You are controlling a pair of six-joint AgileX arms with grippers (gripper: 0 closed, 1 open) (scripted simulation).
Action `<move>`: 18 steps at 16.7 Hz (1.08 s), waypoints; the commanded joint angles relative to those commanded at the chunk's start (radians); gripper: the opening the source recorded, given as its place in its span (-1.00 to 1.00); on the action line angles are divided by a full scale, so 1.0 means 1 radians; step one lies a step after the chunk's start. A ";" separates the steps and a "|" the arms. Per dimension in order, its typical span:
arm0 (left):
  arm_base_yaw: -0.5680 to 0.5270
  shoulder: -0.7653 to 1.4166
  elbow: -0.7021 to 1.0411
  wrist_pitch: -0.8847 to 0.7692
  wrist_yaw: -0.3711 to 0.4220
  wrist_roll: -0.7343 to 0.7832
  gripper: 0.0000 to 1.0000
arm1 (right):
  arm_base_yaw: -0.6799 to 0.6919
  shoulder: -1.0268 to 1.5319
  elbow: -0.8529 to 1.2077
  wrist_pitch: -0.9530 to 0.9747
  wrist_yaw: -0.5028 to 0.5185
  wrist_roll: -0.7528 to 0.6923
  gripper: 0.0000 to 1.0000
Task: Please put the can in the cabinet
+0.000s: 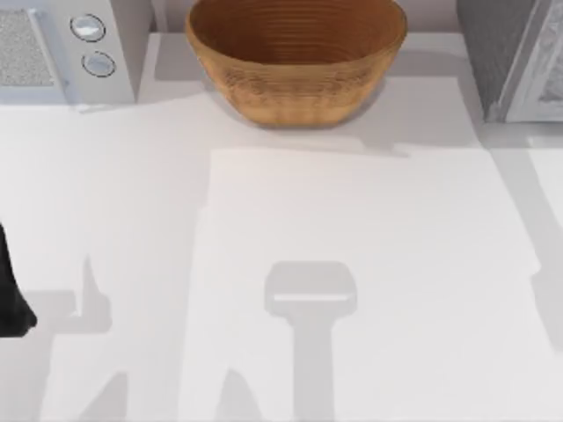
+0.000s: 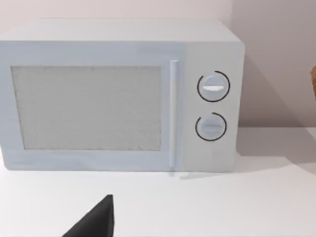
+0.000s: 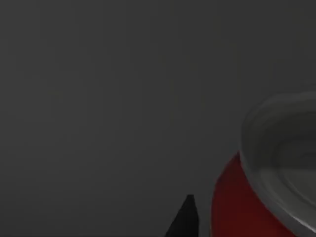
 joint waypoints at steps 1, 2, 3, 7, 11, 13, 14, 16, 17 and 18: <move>0.000 0.000 0.000 0.000 0.000 0.000 1.00 | -0.006 0.055 0.077 -0.020 -0.005 0.000 -1.00; 0.000 0.000 0.000 0.000 0.000 0.000 1.00 | -0.011 0.108 0.150 -0.038 -0.010 0.000 -1.00; 0.000 0.000 0.000 0.000 0.000 0.000 1.00 | -0.016 0.156 0.217 -0.055 -0.015 0.000 -1.00; 0.000 0.000 0.000 0.000 0.000 0.000 1.00 | -0.033 0.282 0.388 -0.096 -0.031 0.000 -1.00; 0.000 0.000 0.000 0.000 0.000 0.000 1.00 | -0.036 0.298 0.410 -0.100 -0.033 0.000 -1.00; 0.000 0.000 0.000 0.000 0.000 0.000 1.00 | -0.036 0.298 0.410 -0.100 -0.033 0.000 -1.00; 0.000 0.000 0.000 0.000 0.000 0.000 1.00 | -0.036 0.298 0.410 -0.100 -0.033 0.000 -0.85; 0.000 0.000 0.000 0.000 0.000 0.000 1.00 | -0.036 0.298 0.410 -0.100 -0.033 0.000 -0.55; 0.000 0.000 0.000 0.000 0.000 0.000 1.00 | -0.036 0.298 0.410 -0.100 -0.033 0.000 -0.40; 0.000 0.000 0.000 0.000 0.000 0.000 1.00 | -0.036 0.298 0.410 -0.100 -0.033 0.000 -0.25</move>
